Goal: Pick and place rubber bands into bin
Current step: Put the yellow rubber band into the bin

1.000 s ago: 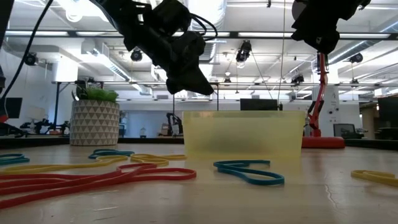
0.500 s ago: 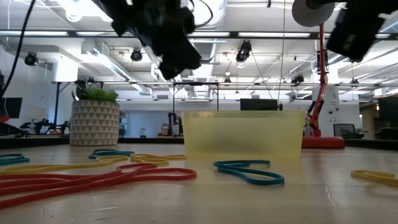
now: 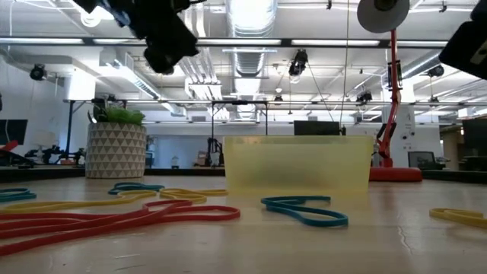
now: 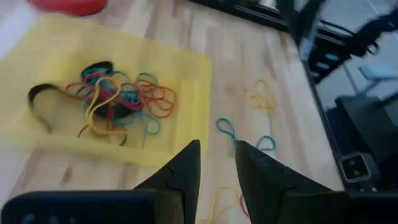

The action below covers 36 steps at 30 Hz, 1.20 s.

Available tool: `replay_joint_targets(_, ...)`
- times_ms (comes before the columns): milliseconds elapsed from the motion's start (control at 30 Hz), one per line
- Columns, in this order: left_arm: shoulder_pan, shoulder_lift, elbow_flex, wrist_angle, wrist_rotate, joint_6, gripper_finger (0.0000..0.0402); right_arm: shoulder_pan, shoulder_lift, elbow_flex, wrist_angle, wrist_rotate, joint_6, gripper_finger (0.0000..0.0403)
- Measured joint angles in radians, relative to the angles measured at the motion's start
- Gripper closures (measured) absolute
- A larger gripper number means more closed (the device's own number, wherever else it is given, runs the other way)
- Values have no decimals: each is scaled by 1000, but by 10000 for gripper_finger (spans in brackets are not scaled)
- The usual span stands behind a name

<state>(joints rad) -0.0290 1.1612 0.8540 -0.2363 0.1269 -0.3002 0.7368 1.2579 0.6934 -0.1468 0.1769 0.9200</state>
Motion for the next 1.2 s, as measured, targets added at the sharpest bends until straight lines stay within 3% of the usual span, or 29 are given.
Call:
replay_joint_targets(367,-33,-77,-129,38,-36,-122,316,-34,307,212,-22,5,-253,292)
replay_joint_targets(700,-55,-96,-141,15,-29,-118,316,-151,385,307,-132,-105,-300,253)
replay_joint_targets(1200,-70,-125,-147,-15,-35,-79,316,-159,494,368,-282,-159,-362,257)
